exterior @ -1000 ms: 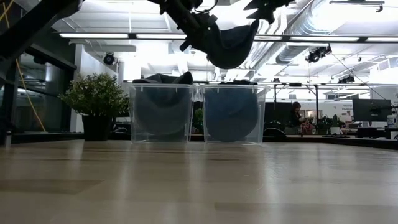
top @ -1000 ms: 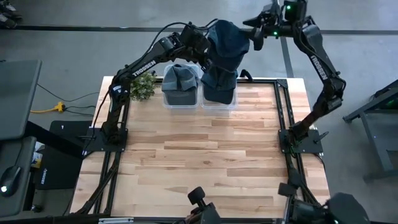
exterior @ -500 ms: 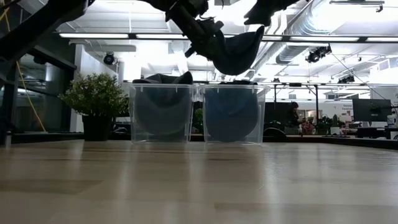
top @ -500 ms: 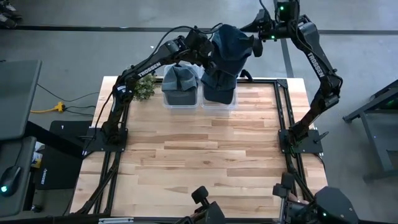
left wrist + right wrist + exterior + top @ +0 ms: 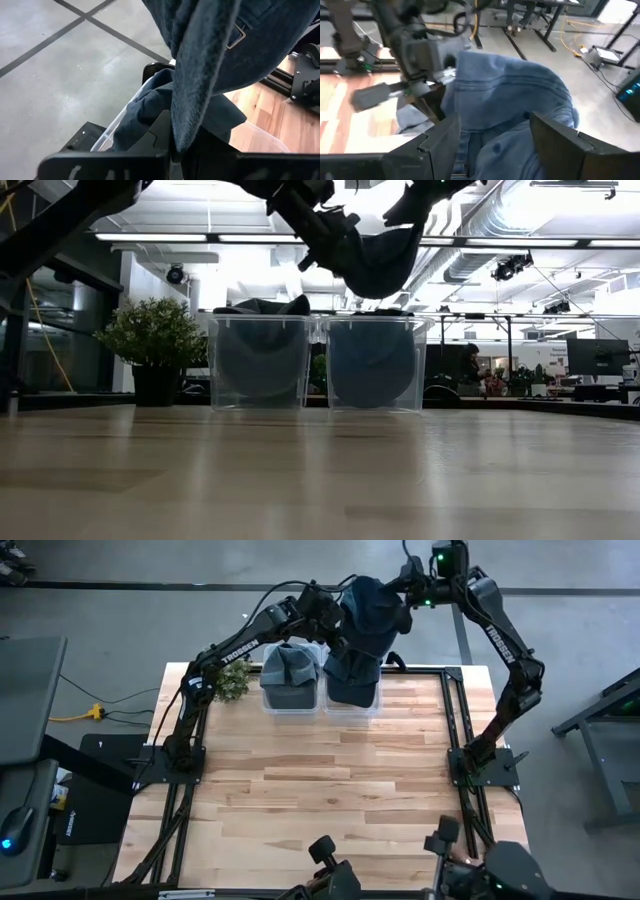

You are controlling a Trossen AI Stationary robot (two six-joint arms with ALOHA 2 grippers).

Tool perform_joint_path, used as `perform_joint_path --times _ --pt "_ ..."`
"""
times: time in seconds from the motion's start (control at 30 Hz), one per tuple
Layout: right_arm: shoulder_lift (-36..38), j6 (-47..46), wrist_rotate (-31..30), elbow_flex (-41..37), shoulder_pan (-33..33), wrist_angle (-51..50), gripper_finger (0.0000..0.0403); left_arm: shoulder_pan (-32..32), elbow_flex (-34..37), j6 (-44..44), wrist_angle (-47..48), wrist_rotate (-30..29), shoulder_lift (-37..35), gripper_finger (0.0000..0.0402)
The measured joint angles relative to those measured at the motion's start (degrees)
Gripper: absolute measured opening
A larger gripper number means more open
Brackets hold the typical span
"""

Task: Pick & Place hat
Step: Put the blue cap into the right transparent bin

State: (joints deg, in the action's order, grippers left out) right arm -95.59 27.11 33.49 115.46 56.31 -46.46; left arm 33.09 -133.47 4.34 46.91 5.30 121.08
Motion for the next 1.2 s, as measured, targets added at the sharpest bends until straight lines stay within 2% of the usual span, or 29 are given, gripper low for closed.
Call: perform_joint_path --times 0.13,0.3,0.53,0.9,1.2 --pt "-1.34 -0.24 -1.34 0.0 -0.61 0.0 0.0234 0.01 0.0 -0.07 -0.13 -0.06 0.0 0.0006" --pt "-2.1 -1.18 -10.09 -0.04 -2.01 1.22 0.0234 0.04 0.0 -0.07 -0.08 -0.31 0.02 0.0006" --pt "-0.46 -1.51 -17.55 0.0 -2.91 6.67 0.0234 0.04 0.0 -0.17 0.26 -1.22 0.02 0.0006" --pt "-3.92 -5.97 -15.94 -0.02 -0.74 3.81 0.0234 0.04 0.0 -1.09 0.31 -1.86 0.02 0.0006" --pt "-6.63 -7.82 -10.3 -0.02 -1.33 0.12 0.023 -0.03 0.0 -2.34 0.1 -2.02 0.02 0.0006"
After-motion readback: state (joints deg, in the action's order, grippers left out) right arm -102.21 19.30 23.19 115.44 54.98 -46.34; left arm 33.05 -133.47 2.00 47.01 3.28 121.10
